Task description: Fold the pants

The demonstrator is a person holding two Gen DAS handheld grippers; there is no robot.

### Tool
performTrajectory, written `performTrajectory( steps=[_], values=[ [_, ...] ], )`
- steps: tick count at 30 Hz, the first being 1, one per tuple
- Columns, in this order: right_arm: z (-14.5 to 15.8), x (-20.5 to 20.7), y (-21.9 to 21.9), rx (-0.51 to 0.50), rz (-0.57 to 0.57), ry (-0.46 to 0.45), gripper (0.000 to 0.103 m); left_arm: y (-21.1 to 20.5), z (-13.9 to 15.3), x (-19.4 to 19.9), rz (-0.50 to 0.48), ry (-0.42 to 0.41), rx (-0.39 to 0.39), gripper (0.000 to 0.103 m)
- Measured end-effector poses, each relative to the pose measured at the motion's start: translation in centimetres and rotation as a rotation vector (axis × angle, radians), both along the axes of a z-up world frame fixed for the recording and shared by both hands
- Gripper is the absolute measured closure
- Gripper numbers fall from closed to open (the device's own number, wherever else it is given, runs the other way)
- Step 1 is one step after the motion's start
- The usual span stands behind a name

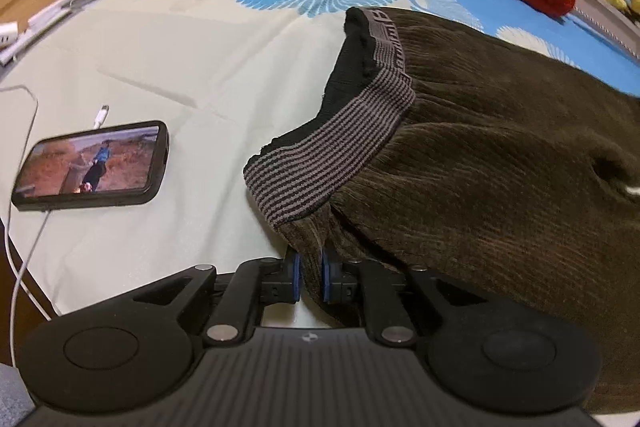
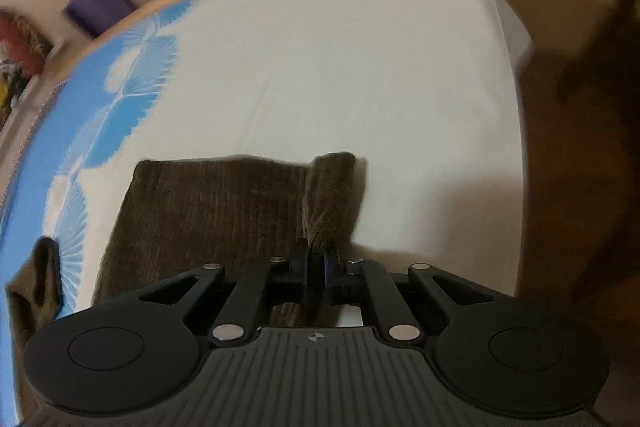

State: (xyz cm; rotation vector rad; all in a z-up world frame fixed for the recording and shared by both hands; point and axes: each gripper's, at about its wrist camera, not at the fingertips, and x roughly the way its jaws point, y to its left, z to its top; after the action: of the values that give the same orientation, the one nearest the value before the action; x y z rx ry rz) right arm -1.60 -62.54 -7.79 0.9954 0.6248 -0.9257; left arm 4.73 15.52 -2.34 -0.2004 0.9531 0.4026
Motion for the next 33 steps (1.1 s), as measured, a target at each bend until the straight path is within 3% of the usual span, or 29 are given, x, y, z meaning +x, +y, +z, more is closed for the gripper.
performTrajectory(
  steps=[4, 8, 12, 15, 17, 18, 19, 21, 22, 23, 24, 26, 29, 33],
  values=[
    [1.0, 0.1, 1.6, -0.088, 0.027, 0.084, 0.096, 0.2, 0.4, -0.3, 0.003, -0.008, -0.018, 0.092],
    [2.6, 0.3, 2.2, -0.158, 0.007, 0.044, 0.096, 0.3, 0.1, -0.4, -0.014, -0.007, -0.021, 0.088],
    [0.6, 1.4, 1.7, -0.169, 0.059, 0.135, 0.096, 0.3, -0.2, -0.5, -0.025, -0.013, 0.004, 0.080],
    [0.9, -0.1, 1.0, -0.126, -0.052, 0.087, 0.095, 0.1, -0.2, -0.6, -0.044, -0.016, 0.016, 0.075],
    [0.8, 0.0, 1.2, -0.131, -0.063, 0.104, 0.095, -0.2, -0.1, -0.8, -0.053, -0.021, 0.025, 0.074],
    [0.7, 0.4, 1.3, -0.144, -0.050, 0.114, 0.095, -0.3, 0.0, -0.9, -0.057, -0.024, 0.038, 0.068],
    [0.8, 0.6, 1.4, -0.157, -0.047, 0.129, 0.092, -0.5, 0.1, -1.1, -0.057, -0.022, 0.058, 0.058],
    [1.8, 0.2, 2.1, -0.250, -0.132, 0.208, 0.062, -0.8, 0.6, -1.6, -0.032, -0.007, 0.121, 0.003],
    [2.6, -0.3, 2.6, -0.337, -0.181, 0.257, 0.040, -1.0, 1.0, -2.0, -0.020, -0.022, 0.144, 0.000],
    [3.1, -0.2, 2.8, -0.419, -0.207, 0.288, 0.031, -1.2, 1.6, -2.7, -0.015, -0.058, 0.161, 0.000],
    [3.6, -0.3, 3.1, -0.481, -0.215, 0.307, 0.031, -1.3, 2.2, -3.1, -0.024, -0.073, 0.160, 0.000],
    [4.8, -0.9, 3.8, -0.528, -0.206, 0.265, 0.031, -1.5, 3.3, -4.0, -0.050, -0.083, 0.138, 0.000],
    [7.3, -2.5, 6.7, -0.528, -0.137, 0.083, 0.030, -2.2, 4.8, -5.8, -0.079, -0.114, 0.123, 0.000],
    [9.5, -5.0, 14.1, -0.608, 0.130, -0.147, 0.015, -4.3, 5.9, -8.4, -0.144, -0.142, 0.063, 0.000]
  ],
)
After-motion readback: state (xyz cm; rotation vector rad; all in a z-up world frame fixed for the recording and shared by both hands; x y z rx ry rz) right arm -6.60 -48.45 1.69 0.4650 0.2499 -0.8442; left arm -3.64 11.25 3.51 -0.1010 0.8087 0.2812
